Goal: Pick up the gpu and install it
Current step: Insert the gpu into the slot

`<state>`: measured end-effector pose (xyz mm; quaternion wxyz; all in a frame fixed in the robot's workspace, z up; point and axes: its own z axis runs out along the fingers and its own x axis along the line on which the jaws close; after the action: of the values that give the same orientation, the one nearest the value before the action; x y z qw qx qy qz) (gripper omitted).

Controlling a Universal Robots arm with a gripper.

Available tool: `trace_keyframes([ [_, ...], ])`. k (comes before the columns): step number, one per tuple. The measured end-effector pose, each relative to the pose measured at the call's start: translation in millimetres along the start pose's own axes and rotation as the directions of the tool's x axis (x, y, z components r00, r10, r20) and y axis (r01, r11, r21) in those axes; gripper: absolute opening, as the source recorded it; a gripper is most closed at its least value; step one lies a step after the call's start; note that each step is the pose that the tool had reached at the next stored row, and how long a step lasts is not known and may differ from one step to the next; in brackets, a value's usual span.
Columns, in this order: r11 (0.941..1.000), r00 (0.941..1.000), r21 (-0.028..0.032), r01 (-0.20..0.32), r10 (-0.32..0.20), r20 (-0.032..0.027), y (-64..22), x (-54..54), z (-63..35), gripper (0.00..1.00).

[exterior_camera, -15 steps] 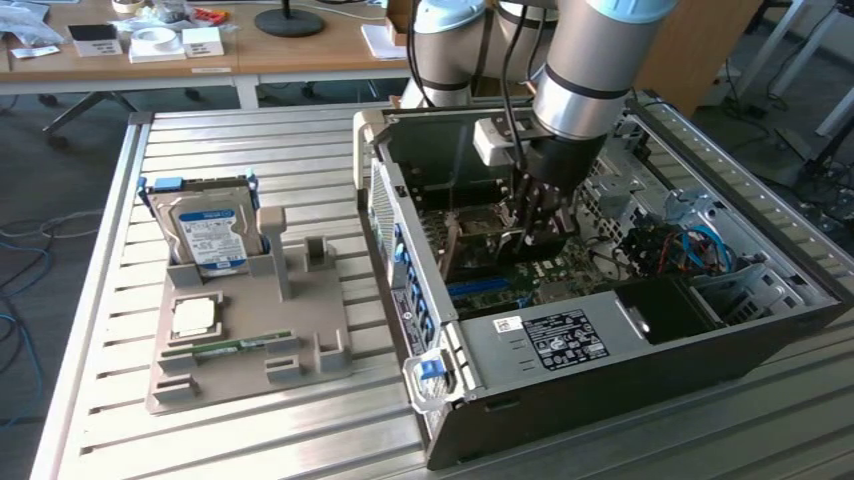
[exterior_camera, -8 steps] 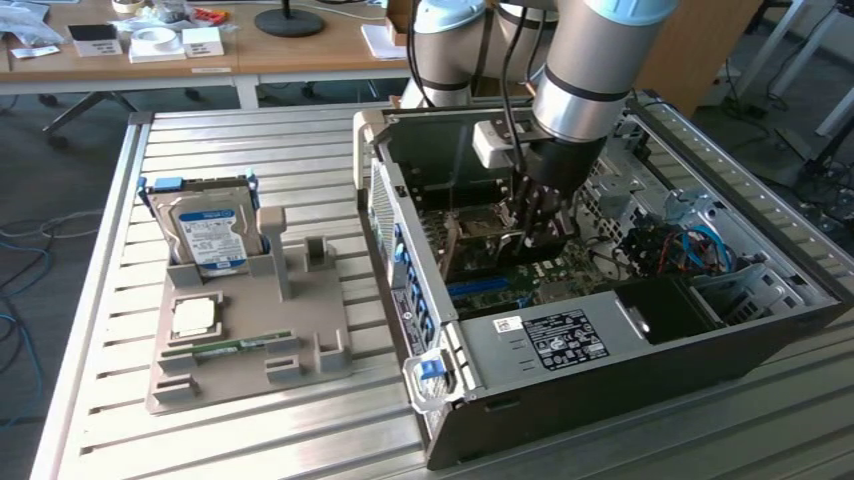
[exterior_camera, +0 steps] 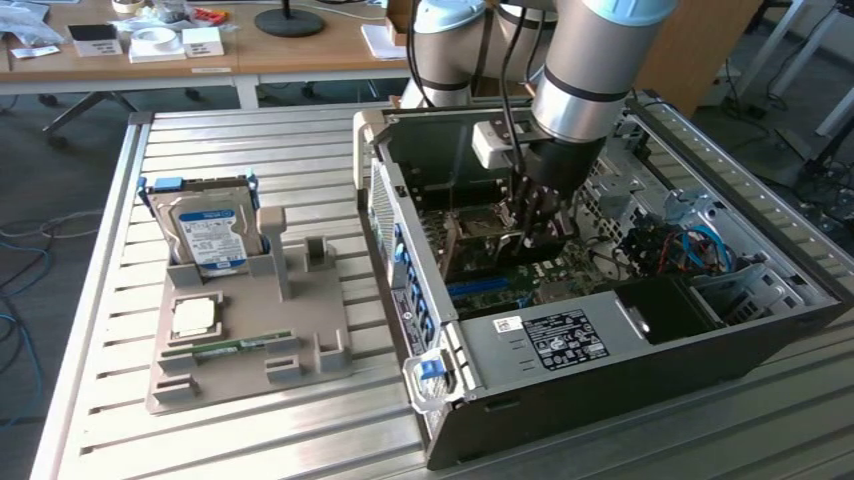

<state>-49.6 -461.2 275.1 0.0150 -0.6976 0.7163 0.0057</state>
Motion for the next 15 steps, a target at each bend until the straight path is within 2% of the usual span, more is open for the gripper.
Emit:
trace_keyframes([
  [15, 1.0, 1.0, 0.0004, 0.001, -0.001, 0.0007, 7.5, 0.4, 7.2, 0.27],
])
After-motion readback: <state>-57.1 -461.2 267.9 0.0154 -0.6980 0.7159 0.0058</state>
